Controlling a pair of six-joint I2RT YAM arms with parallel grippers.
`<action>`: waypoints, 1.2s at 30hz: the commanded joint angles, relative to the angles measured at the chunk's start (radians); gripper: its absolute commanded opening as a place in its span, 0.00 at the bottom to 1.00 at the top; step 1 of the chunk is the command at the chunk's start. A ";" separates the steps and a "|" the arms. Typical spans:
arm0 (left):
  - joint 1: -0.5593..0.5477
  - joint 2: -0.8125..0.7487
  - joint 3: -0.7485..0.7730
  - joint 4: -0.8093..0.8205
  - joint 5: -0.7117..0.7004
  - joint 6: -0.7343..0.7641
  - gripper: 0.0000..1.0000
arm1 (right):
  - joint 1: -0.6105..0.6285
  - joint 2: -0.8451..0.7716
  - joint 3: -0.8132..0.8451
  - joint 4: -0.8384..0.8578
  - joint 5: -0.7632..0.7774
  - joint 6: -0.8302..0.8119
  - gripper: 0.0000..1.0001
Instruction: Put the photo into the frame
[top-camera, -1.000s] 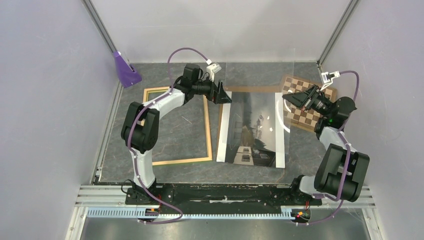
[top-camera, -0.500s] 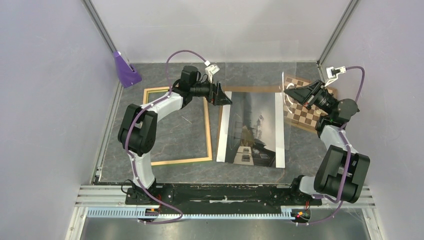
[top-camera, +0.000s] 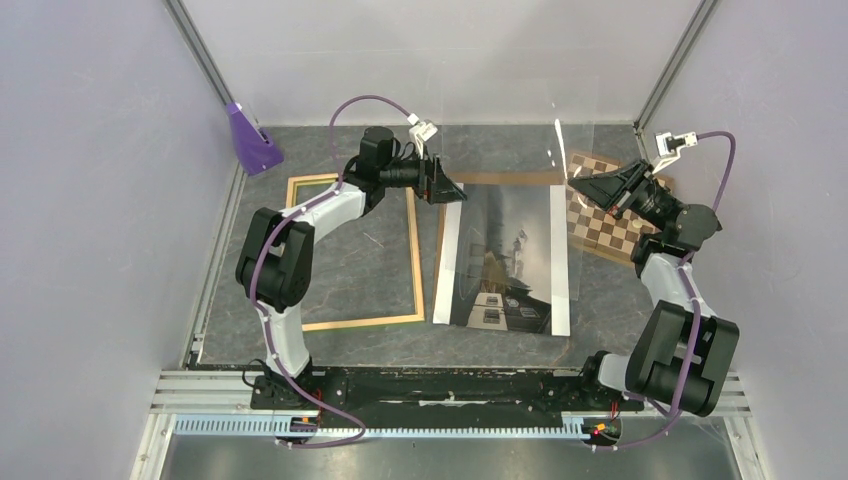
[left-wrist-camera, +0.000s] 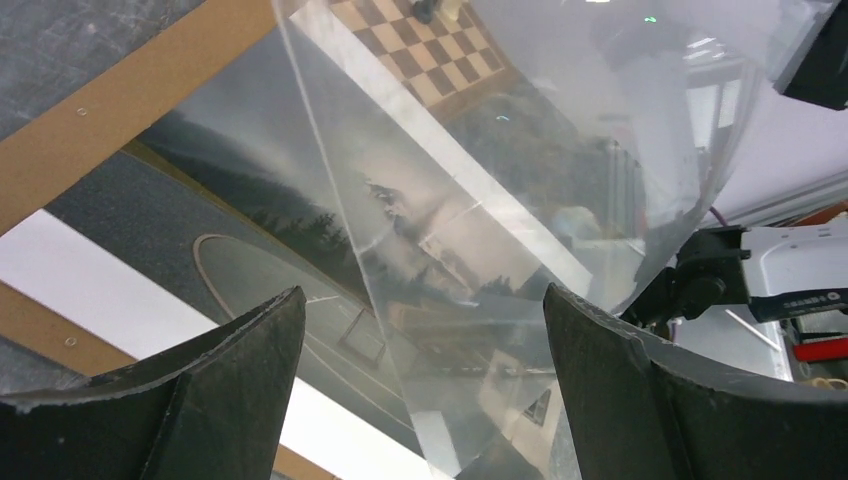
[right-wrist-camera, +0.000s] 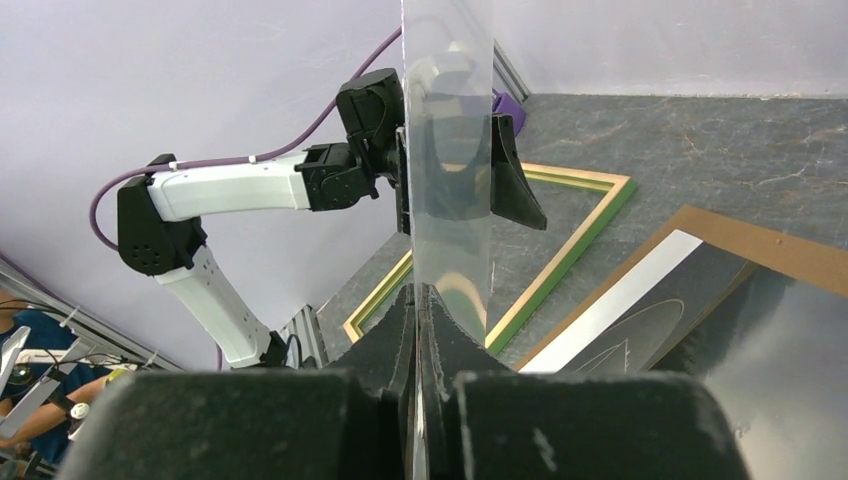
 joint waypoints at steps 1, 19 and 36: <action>-0.011 -0.004 0.011 0.113 0.063 -0.106 0.92 | 0.005 -0.031 0.017 0.019 0.030 -0.002 0.00; -0.013 -0.113 -0.152 0.346 0.119 -0.289 0.51 | 0.007 -0.039 0.029 -0.035 0.040 -0.049 0.00; -0.014 -0.186 -0.157 0.268 0.130 -0.261 0.05 | 0.007 -0.049 0.005 -0.142 0.040 -0.163 0.00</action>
